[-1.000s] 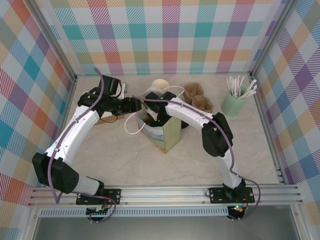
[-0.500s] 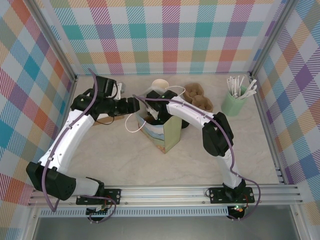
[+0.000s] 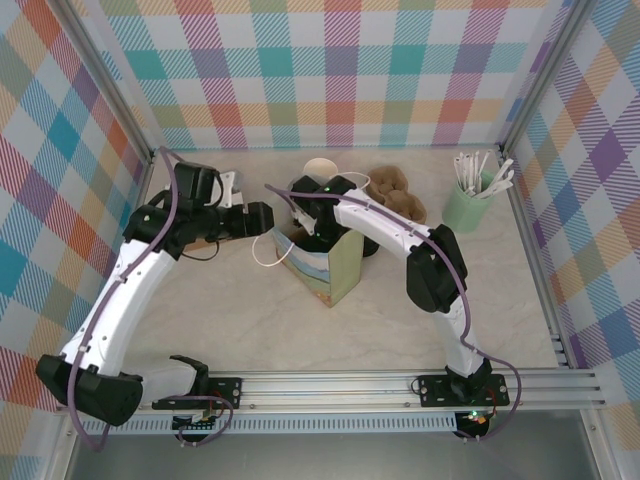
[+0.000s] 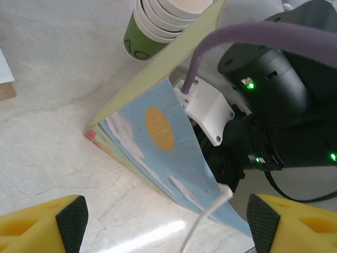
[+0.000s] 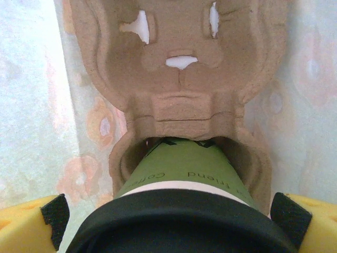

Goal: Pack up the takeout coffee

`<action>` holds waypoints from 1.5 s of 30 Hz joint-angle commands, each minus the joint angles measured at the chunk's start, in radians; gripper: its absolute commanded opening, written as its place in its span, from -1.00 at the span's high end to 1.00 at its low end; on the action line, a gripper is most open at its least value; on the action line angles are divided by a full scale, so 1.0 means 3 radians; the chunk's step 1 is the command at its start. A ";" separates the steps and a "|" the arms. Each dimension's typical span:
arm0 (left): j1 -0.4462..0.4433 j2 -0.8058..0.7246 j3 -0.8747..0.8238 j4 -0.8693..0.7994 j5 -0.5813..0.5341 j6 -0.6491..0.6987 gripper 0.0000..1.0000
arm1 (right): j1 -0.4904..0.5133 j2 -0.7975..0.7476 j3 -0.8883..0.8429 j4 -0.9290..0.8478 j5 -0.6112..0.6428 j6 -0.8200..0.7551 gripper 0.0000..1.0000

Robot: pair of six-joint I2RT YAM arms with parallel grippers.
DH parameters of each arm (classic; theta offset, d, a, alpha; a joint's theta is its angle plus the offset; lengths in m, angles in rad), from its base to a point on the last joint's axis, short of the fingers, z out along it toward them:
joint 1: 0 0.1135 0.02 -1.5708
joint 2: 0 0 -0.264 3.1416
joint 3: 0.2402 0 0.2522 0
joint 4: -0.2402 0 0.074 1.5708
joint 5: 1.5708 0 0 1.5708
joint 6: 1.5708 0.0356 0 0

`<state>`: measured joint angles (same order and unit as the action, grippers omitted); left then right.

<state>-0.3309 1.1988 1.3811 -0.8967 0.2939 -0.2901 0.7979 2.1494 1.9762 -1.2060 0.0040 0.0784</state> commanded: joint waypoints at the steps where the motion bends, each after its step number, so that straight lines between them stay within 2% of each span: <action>1: 0.0023 -0.0209 -0.0112 -0.0023 -0.0052 0.0092 -0.64 | -0.0015 -0.0153 0.0181 -0.0168 -0.0012 0.0050 -0.99; 8: 0.0024 -0.0521 -0.0281 0.0032 -0.0279 0.0124 -0.72 | -0.0016 -0.0182 0.0366 -0.0359 0.0061 0.0063 -0.99; 15: 0.0024 -0.0619 -0.0389 0.0187 -0.0482 0.0091 -0.75 | -0.0016 -0.0201 0.0646 -0.0560 0.0092 0.0076 -0.99; 30: 0.0024 -0.0586 -0.0529 0.0544 -0.0509 -0.0011 -0.76 | -0.0016 -0.0241 0.1501 -0.1032 0.0146 0.0055 -1.00; 45: 0.0024 -0.0539 -0.0534 0.0550 -0.0496 -0.0004 -0.77 | -0.0015 -0.0361 0.1845 -0.1111 0.0093 0.0066 -1.00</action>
<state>-0.3302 1.0298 1.2308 -0.7551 0.1444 -0.2844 0.7979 2.0838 2.4989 -1.5093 0.0410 0.0895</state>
